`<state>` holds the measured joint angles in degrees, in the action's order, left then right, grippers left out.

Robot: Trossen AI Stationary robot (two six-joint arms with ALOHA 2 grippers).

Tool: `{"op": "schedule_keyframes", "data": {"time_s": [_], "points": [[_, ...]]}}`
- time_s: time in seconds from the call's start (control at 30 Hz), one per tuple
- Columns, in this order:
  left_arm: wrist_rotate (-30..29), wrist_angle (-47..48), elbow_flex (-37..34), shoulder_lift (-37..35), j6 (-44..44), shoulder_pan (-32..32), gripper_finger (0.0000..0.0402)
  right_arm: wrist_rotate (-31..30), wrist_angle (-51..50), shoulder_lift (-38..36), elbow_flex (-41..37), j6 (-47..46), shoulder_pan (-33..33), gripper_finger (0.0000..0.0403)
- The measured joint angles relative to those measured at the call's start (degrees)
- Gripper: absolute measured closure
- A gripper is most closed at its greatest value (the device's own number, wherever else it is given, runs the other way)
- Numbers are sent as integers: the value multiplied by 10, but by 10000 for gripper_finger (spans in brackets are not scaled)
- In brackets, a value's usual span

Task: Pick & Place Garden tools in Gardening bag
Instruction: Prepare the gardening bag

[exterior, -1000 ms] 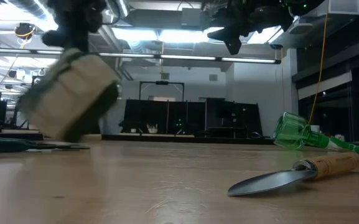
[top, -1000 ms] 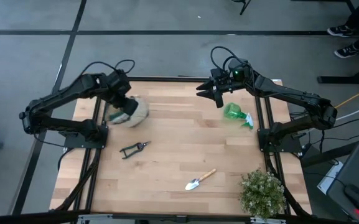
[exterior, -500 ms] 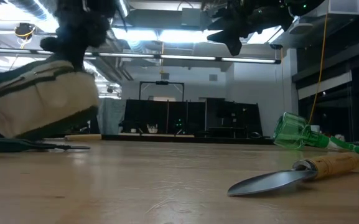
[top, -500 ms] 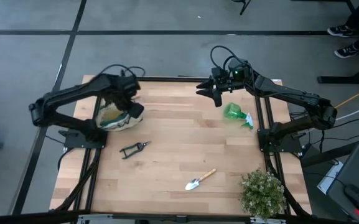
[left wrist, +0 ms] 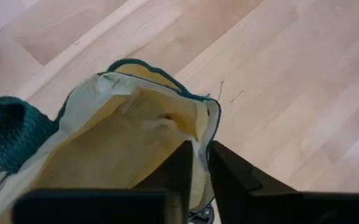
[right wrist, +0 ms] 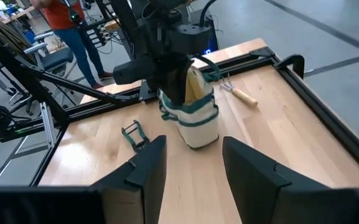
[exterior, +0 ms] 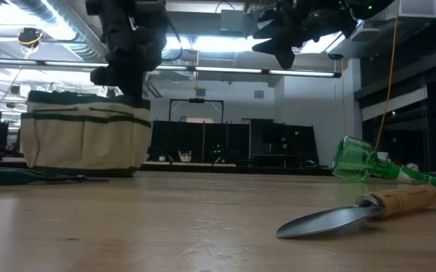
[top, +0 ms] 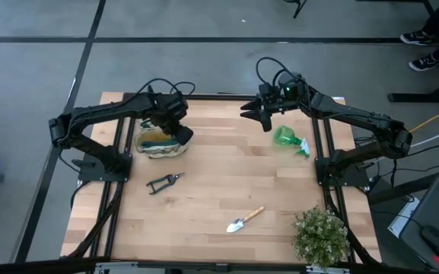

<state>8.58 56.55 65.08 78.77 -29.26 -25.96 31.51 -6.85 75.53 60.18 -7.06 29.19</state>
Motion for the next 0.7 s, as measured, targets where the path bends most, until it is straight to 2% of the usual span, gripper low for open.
{"op": "schedule_keyframes", "data": {"time_s": [0.23,0.33,0.47,0.7], "points": [[12,-11,18,-9,32,-2,291,0,-13,0,0,0,0,243],[35,-11,47,-27,51,-12,282,0,-13,0,0,0,0,242],[36,-5,76,-68,70,-19,279,0,-15,0,0,0,0,242],[32,146,90,-186,90,-19,279,1,-44,0,0,0,0,242]]}}
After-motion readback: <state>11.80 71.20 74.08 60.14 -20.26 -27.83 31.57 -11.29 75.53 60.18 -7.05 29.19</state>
